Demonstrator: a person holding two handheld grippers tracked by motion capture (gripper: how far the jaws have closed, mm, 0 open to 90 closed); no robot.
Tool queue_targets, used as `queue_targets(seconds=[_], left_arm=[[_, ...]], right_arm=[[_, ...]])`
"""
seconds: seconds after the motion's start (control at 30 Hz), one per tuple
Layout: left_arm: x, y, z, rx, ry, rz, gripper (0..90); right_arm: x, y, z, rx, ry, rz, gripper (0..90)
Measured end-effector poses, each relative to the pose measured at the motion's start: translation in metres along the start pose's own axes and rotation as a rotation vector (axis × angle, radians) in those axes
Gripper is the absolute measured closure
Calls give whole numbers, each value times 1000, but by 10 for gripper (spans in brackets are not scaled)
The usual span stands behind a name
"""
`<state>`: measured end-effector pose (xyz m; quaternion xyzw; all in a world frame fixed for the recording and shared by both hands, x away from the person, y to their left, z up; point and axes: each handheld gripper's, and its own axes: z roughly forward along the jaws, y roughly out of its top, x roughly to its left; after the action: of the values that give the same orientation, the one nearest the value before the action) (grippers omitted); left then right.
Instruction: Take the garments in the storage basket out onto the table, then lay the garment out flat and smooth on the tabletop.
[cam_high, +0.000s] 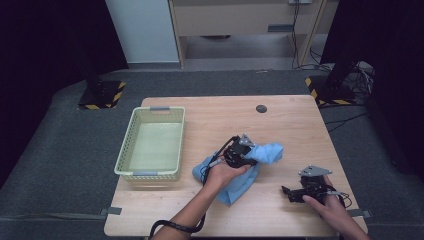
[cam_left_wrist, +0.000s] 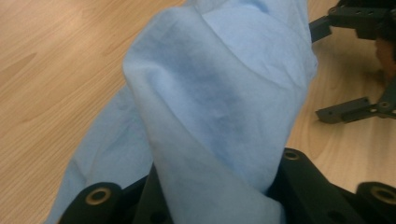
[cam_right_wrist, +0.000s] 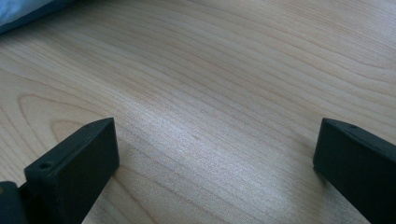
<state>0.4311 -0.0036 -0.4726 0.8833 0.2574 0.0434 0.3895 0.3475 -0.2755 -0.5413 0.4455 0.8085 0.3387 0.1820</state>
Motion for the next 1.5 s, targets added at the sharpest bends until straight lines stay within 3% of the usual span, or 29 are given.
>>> queue_targets(seconds=[0.1, 0.2, 0.33, 0.43, 0.63, 0.8, 0.87, 1.0, 1.07, 1.13, 1.27, 1.37, 1.5], left_arm=[[5, -3, 4, 4, 15, -10, 640], [9, -6, 6, 13, 55, -20, 358], [14, -9, 1, -3, 74, -33, 144], [12, -10, -10, -30, 96, -28, 91], [-3, -17, -37, -68, 133, -3, 73], [-16, -34, -44, -74, 176, 37, 64], [-21, -39, -40, -49, 158, 49, 63], [-30, -49, -32, -22, 163, 55, 89], [-30, -53, -28, -17, 144, 39, 143], [-28, -57, -24, -3, 124, 17, 263], [-28, -62, -16, 33, 121, 10, 468], [-30, -63, -11, 35, 109, -1, 614], [-37, -61, -4, 29, 93, -7, 744]], right_arm=[[0, 0, 0, 0, -1, -1, 5], [0, 0, 0, 0, 0, -2, 5], [0, 0, 0, -1, 0, -1, 5], [0, 0, 0, -1, 1, -1, 5], [0, 0, 0, 1, 5, -6, 6], [0, -1, -2, -1, 20, -11, 8], [-1, -2, -3, 0, 28, -13, 26], [1, 2, -10, -28, 40, 3, 69], [5, 5, -16, -47, 53, -15, 88], [8, 5, -21, -62, 66, -40, 129], [10, 2, -26, -61, 106, -59, 193], [9, 2, -27, -62, 115, -55, 237], [4, 1, -29, -67, 119, -41, 297]])
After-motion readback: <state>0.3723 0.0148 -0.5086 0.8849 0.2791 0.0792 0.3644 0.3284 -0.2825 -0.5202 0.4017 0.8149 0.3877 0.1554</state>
